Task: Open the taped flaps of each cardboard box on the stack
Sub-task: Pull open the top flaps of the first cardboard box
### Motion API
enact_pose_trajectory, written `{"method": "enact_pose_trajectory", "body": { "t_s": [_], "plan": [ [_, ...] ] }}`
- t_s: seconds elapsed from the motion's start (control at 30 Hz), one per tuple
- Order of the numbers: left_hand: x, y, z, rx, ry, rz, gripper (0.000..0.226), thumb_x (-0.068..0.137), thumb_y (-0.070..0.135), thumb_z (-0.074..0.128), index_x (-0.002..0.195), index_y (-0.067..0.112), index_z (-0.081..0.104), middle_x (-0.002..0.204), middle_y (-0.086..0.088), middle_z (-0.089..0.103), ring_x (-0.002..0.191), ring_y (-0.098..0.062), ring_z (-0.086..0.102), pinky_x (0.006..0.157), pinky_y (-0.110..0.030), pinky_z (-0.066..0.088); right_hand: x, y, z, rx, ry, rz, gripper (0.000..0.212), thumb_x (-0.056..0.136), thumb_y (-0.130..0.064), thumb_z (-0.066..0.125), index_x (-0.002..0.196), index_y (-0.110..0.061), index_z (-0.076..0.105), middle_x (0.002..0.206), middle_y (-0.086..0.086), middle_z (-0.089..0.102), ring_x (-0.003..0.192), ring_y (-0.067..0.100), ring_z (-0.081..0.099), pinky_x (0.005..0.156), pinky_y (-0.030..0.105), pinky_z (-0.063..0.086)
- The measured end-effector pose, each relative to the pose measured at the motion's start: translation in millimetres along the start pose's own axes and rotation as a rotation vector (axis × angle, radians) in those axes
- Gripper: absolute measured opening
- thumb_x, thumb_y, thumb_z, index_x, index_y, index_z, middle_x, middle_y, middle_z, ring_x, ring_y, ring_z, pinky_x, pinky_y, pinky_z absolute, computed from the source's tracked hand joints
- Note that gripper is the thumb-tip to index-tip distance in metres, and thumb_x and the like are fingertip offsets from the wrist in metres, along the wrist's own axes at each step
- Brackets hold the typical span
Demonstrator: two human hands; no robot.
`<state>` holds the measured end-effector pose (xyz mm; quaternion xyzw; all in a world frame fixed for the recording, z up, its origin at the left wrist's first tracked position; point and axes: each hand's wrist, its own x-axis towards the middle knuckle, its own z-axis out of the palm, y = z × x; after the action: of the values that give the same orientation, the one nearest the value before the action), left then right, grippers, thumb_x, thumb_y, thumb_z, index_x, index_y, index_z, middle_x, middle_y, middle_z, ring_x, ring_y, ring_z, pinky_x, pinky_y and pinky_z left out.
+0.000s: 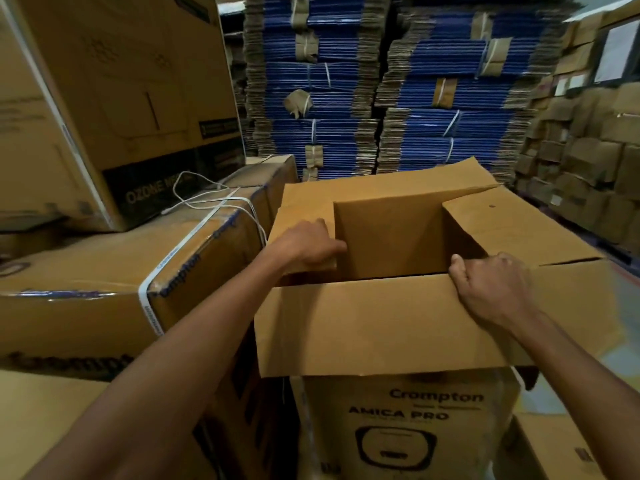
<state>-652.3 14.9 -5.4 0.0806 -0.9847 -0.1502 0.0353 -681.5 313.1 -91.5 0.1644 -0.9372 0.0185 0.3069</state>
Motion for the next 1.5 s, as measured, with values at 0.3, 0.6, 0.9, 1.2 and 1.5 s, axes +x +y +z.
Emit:
{"method": "enact_pose_trajectory", "body": {
  "t_s": [0.3, 0.6, 0.9, 1.2, 1.5],
  "plan": [
    [-65.3, -48.0, -64.9, -1.059, 0.503, -0.230, 0.014, 0.099, 0.026, 0.056, 0.091, 0.019, 0.065, 0.093, -0.004, 0.068, 0.090, -0.022, 0.065, 0.083, -0.039, 0.053, 2.5, -0.2, -12.8, 0.026, -0.075, 0.017, 0.062, 0.107, -0.041, 0.021, 0.070, -0.015, 0.064, 0.066, 0.008, 0.061, 0.074, 0.026, 0.061, 0.078, 0.037, 0.039],
    [-77.1, -86.3, 1.5, -0.979, 0.714, -0.395, 0.016, 0.099, 0.026, 0.061, 0.113, 0.018, 0.062, 0.112, -0.005, 0.069, 0.090, -0.018, 0.068, 0.075, -0.035, 0.058, -2.7, -0.3, -19.4, 0.128, -0.146, 0.042, 0.063, 0.108, -0.044, 0.022, 0.063, -0.018, 0.057, 0.059, 0.002, 0.054, 0.058, 0.013, 0.052, 0.070, 0.034, 0.039],
    [-63.7, -68.7, 44.3, -0.951, 0.379, -0.462, 0.051, 0.107, 0.048, 0.041, 0.133, 0.009, 0.059, 0.099, -0.003, 0.061, 0.099, -0.025, 0.057, 0.088, -0.040, 0.040, 1.8, -2.5, -43.9, 0.193, -0.406, 0.119, 0.057, 0.108, -0.045, 0.026, 0.080, -0.013, 0.064, 0.079, 0.005, 0.063, 0.077, 0.019, 0.059, 0.079, 0.038, 0.042],
    [-56.9, -83.7, 54.5, -0.841, 0.388, -0.495, 0.063, 0.107, 0.055, 0.030, 0.132, 0.001, 0.051, 0.118, -0.015, 0.058, 0.100, -0.027, 0.055, 0.087, -0.042, 0.040, 52.0, -13.5, -71.4, -0.107, -0.333, 0.240, 0.022, 0.097, -0.036, 0.056, 0.092, -0.016, 0.065, 0.118, 0.013, 0.068, 0.124, 0.036, 0.056, 0.111, 0.052, 0.036],
    [-65.5, -73.7, 60.7, -0.855, 0.267, -0.379, 0.060, 0.109, 0.048, 0.030, 0.146, 0.002, 0.044, 0.125, -0.012, 0.057, 0.109, -0.028, 0.054, 0.096, -0.041, 0.041, 37.1, 72.1, -77.7, -0.042, -0.523, 0.619, 0.032, 0.098, -0.039, 0.057, 0.088, -0.011, 0.070, 0.114, 0.015, 0.069, 0.119, 0.037, 0.059, 0.118, 0.066, 0.019]
  ]
}}
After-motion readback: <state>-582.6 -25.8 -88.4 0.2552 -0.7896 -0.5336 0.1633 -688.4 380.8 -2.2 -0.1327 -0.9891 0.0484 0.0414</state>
